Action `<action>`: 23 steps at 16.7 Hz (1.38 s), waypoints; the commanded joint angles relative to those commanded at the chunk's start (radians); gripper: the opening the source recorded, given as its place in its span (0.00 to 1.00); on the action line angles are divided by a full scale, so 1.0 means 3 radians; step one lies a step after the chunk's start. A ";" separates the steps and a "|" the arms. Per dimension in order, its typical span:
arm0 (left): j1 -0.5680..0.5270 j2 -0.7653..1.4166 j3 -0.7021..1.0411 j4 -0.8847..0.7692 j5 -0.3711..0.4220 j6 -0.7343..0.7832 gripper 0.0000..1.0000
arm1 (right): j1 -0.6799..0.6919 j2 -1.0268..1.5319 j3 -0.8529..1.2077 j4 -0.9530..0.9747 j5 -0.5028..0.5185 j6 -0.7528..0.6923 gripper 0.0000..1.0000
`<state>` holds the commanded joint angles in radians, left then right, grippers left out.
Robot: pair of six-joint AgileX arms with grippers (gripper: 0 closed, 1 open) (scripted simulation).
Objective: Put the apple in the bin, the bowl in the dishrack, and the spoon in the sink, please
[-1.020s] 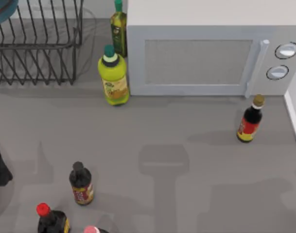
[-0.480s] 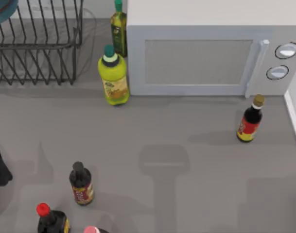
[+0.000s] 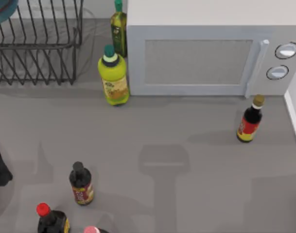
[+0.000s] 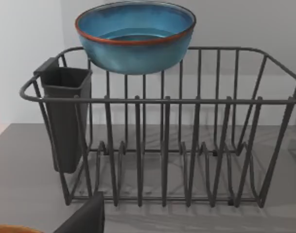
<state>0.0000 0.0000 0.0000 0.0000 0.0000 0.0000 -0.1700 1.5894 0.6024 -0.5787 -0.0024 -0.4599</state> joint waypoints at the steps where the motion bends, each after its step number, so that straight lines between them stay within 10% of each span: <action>1: 0.0000 0.0000 0.0000 0.0000 0.0000 0.0000 1.00 | 0.0000 0.0000 0.0000 0.0000 0.0000 0.0000 0.92; 13: 0.0000 0.0000 0.0000 0.0000 0.0000 0.0000 1.00 | 0.0000 0.0000 0.0000 0.0000 0.0000 0.0000 0.02; 23: 0.0000 0.0000 0.0000 0.0000 0.0000 0.0000 1.00 | -0.0005 -0.0238 0.0137 -0.0303 -0.0038 -0.0018 0.00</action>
<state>0.0000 0.0000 0.0000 0.0000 0.0000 0.0000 -0.1714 1.5179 0.6434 -0.6696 -0.0138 -0.4654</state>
